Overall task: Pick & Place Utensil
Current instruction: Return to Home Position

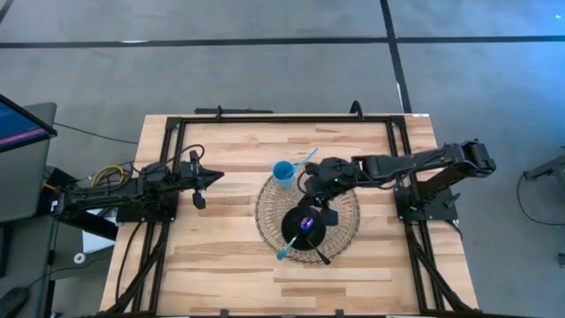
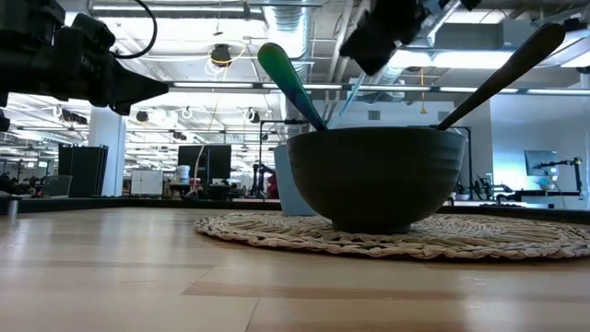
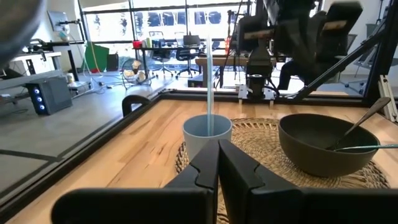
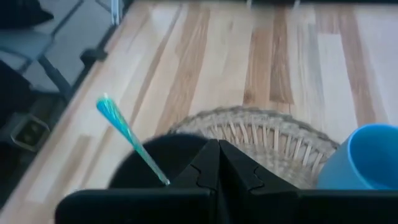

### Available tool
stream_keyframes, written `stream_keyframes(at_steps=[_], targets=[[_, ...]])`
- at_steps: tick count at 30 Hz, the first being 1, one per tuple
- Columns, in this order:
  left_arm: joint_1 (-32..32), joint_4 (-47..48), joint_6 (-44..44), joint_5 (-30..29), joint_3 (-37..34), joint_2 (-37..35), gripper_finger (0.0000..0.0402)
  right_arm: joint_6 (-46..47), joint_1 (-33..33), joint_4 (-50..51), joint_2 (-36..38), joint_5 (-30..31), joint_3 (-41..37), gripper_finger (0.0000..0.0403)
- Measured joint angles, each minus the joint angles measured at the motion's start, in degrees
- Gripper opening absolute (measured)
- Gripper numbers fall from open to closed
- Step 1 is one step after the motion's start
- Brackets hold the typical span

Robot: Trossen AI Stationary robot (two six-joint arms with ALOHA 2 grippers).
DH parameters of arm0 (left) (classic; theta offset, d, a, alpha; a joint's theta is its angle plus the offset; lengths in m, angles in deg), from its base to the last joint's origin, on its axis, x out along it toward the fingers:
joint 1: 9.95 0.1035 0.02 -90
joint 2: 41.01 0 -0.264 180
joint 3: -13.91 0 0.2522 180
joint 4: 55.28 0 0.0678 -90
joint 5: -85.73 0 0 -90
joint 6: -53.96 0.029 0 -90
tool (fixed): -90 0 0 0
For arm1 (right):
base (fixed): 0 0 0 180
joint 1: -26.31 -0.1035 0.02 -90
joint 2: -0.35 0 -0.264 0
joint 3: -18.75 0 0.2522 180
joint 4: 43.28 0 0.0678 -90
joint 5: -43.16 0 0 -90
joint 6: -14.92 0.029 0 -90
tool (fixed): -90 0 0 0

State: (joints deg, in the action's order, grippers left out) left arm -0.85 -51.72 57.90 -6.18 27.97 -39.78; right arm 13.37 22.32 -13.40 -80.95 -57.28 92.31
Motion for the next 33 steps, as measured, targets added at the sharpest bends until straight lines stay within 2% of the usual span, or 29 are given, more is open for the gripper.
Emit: stream_keyframes(at_steps=[9,20,28,33], targets=[[0.0,-0.2,0.0,0.0,0.0,0.0,0.001,2.6,-0.1,0.9,0.0,-0.2,5.0,0.0001],[0.0,-0.4,0.0,0.0,0.0,0.0,0.001,-0.2,-0.1,15.7,1.1,-0.2,13.0,0.0001],[0.0,-0.6,0.0,0.0,0.1,1.1,0.001,-4.9,0.0,20.8,12.1,-0.2,13.3,0.0001],[0.0,-0.7,0.1,0.0,0.1,3.0,0.001,-8.8,0.9,18.6,20.4,-0.2,8.0,0.0001]])
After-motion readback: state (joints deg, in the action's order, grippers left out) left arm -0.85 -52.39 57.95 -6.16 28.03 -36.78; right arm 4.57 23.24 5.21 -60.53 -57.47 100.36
